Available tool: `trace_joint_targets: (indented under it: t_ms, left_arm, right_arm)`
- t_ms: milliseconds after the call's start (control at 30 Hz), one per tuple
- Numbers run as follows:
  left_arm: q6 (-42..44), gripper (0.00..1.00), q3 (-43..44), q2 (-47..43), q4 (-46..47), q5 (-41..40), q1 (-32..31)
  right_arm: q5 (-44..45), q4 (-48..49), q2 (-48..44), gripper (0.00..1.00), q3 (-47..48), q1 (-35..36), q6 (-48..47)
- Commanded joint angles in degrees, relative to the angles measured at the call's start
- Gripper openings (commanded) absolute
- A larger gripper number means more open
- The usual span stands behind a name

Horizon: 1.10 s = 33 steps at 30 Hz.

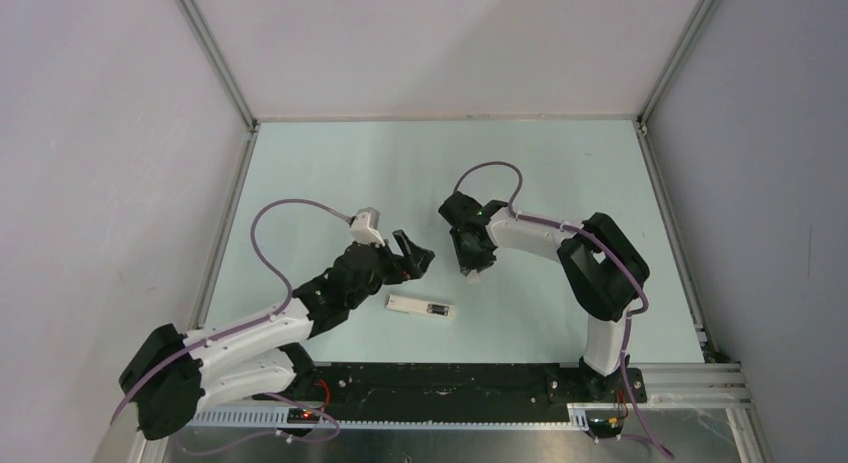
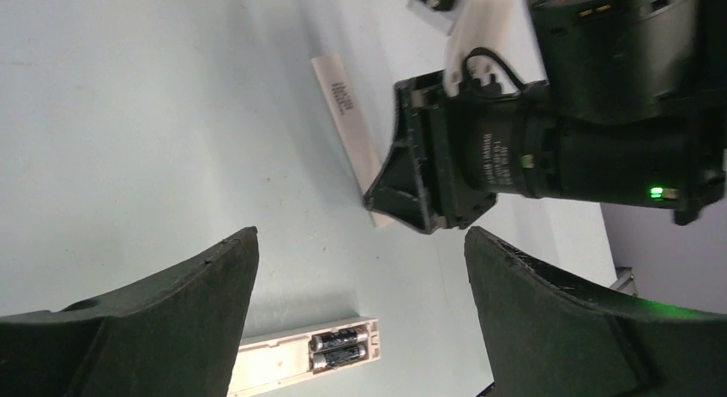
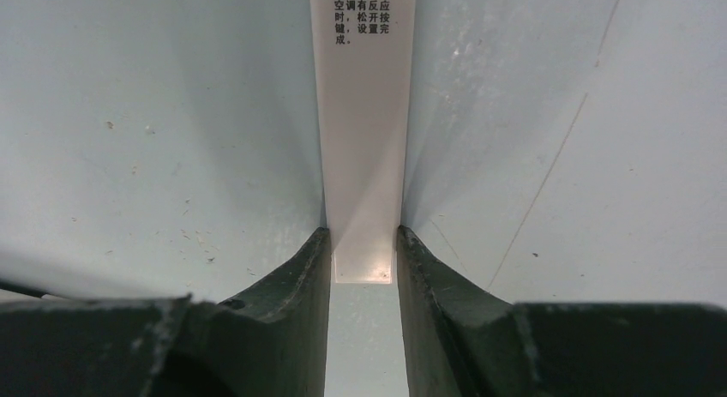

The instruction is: Load the batteries into the remote control

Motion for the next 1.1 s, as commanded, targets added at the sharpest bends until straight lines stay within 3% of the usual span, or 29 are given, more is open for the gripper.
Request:
trace_joint_targets:
  t_ms: [0,200,533,733,867,967,1067]
  left_arm:
    - [-3.3,0.92,1.8,3.0,2.1,0.6,1.8]
    - [-4.0,0.91,3.7,7.2,3.4,5.3,5.4]
    - [-4.4,0.91,8.5,17.9,6.5,11.5,6.2]
    - [-5.1,0.89,10.6,22.4,7.2,11.5,7.1]
    - [-6.5,0.88,9.4,21.9,7.1,11.2,8.5]
    - [-7.2,0.87,8.0,20.9,7.2,10.8,9.7]
    - [-7.7,0.87,6.5,19.7,7.1,11.0,10.5]
  right_arm:
    - [-0.8,-0.1,-3.8,0.32,-0.1,-1.9,-2.2]
    - [-4.8,-0.5,-6.6,0.32,-0.1,-2.7,-2.6]
    - [-11.3,-0.6,-9.0,0.32,-0.1,-3.1,-2.0]
    - [-9.6,-0.9,-8.6,0.35,-0.1,-2.6,-2.5]
    - [-7.8,0.9,-8.1,0.48,-0.2,-2.3,-7.0]
    - [-8.1,3.0,-6.9,0.63,-0.1,-3.0,-11.7]
    - [-8.9,4.4,-5.2,0.69,-0.1,-3.0,-18.4]
